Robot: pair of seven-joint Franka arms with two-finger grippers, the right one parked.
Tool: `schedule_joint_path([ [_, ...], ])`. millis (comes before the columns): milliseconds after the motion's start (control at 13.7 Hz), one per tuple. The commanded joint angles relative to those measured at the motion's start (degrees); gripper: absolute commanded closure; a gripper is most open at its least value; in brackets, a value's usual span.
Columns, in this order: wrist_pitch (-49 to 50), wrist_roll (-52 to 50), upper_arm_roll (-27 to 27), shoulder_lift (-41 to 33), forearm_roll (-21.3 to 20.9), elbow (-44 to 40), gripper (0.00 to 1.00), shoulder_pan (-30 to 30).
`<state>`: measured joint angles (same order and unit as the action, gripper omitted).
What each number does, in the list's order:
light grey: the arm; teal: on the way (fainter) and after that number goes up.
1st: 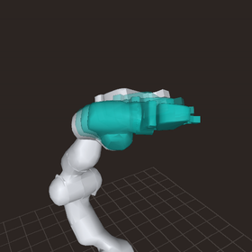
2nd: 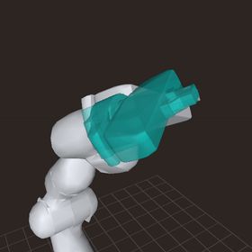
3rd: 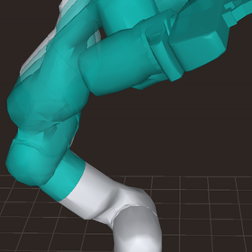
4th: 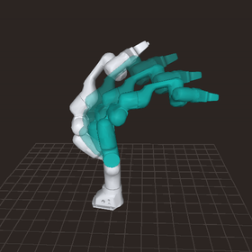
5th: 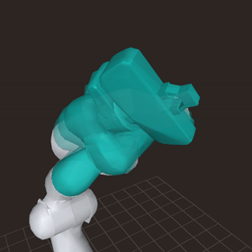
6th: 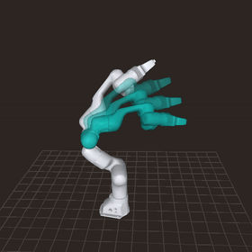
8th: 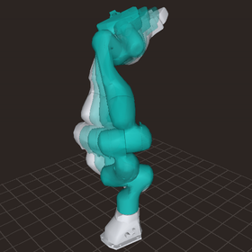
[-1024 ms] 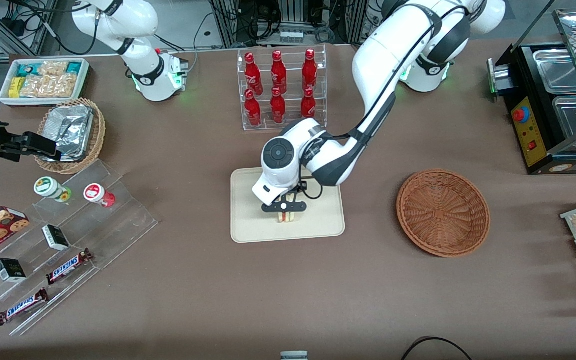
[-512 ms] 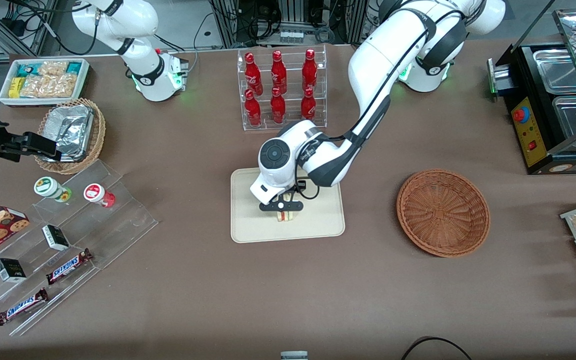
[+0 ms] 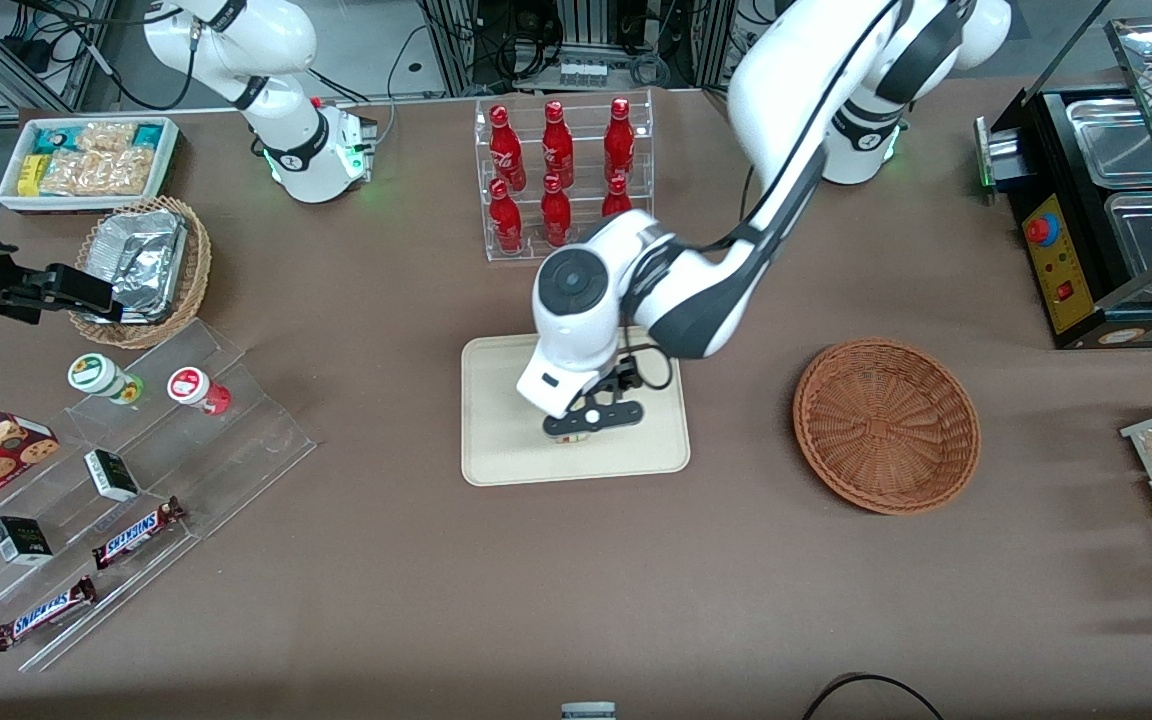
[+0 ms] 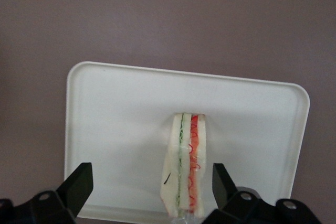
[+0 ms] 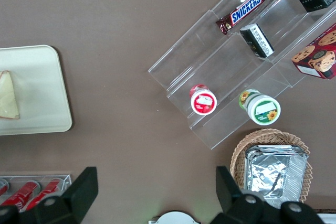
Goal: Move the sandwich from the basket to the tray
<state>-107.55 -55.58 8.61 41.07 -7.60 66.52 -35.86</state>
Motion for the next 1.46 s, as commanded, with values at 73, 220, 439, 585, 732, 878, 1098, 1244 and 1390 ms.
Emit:
schedule_joint_path([
  [73,5.5,0.7,0.1,-7.7,0.0,2.6,0.00,5.1],
  [220,9.9,6.7,0.2,-12.4,0.2,5.3,0.00,8.9],
  [439,13.2,16.5,0.2,-20.1,2.1,11.2,0.00,15.4],
  [585,14.7,22.1,0.2,-25.5,2.2,16.2,0.00,18.8],
  [732,14.6,28.5,0.2,-30.4,2.4,21.3,0.00,22.6],
  [878,15.0,35.0,0.1,-33.7,2.9,23.6,0.00,25.6],
  [1098,15.0,44.7,0.0,-38.1,4.9,26.1,0.00,31.4],
  [1244,16.7,48.0,0.1,-38.7,5.6,25.7,0.00,34.6],
  [1390,17.3,52.2,0.0,-39.2,8.5,25.0,0.00,37.9],
])
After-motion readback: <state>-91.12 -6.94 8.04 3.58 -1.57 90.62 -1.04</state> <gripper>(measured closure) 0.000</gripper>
